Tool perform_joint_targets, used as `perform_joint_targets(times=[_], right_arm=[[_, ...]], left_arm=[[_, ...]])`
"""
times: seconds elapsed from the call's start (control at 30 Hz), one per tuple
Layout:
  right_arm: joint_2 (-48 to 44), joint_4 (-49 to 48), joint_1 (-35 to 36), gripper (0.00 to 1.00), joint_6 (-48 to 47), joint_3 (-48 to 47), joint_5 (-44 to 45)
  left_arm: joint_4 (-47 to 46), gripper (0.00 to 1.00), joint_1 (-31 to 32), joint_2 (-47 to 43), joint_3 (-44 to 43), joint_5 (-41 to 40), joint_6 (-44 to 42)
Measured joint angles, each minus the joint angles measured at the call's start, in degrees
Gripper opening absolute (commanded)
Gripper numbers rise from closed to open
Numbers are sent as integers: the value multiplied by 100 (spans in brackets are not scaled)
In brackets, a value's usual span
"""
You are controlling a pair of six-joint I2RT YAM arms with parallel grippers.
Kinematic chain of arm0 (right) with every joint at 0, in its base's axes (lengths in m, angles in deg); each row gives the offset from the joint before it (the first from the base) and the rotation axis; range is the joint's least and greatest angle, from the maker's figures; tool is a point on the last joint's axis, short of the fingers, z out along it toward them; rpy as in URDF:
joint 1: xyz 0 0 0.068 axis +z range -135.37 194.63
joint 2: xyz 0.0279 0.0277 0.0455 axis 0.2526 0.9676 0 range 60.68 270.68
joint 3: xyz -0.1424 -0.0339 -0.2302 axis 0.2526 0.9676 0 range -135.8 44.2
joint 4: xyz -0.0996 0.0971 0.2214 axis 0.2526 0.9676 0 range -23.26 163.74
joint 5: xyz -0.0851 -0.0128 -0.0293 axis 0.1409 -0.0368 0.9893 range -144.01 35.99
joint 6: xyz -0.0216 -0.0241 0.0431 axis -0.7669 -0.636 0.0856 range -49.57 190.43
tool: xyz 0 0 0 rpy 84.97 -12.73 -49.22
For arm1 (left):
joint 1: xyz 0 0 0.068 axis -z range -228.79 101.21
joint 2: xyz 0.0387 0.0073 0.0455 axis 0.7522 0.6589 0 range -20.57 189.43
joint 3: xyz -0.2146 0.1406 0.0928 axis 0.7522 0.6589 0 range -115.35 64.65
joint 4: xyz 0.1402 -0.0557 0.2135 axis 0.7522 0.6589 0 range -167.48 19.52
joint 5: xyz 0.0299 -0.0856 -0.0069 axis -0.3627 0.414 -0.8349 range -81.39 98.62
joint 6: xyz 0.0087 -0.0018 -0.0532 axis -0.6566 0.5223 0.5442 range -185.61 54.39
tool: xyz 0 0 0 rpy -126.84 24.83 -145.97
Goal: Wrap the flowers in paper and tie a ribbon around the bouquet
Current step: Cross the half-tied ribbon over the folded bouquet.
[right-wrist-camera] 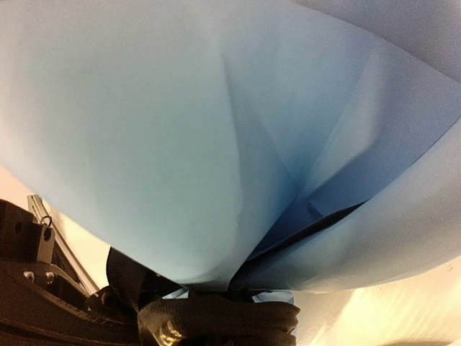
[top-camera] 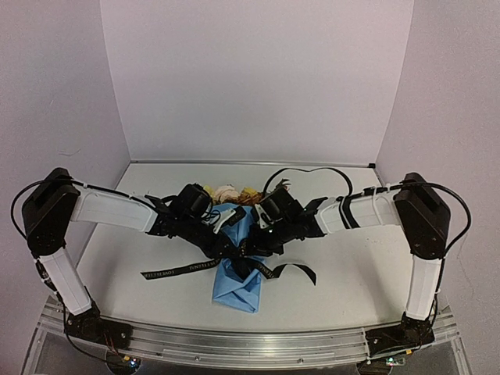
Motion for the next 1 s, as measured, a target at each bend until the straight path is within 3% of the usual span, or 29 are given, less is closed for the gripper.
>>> perform_joint_targets(times=[0.63, 1.0], right_arm=[[-422, -409, 0, 17, -27, 377, -4], [-567, -433, 0, 17, -24, 490, 2]], left_arm=[[136, 0, 2, 139, -115, -276, 141], [136, 0, 2, 139, -115, -272, 141]])
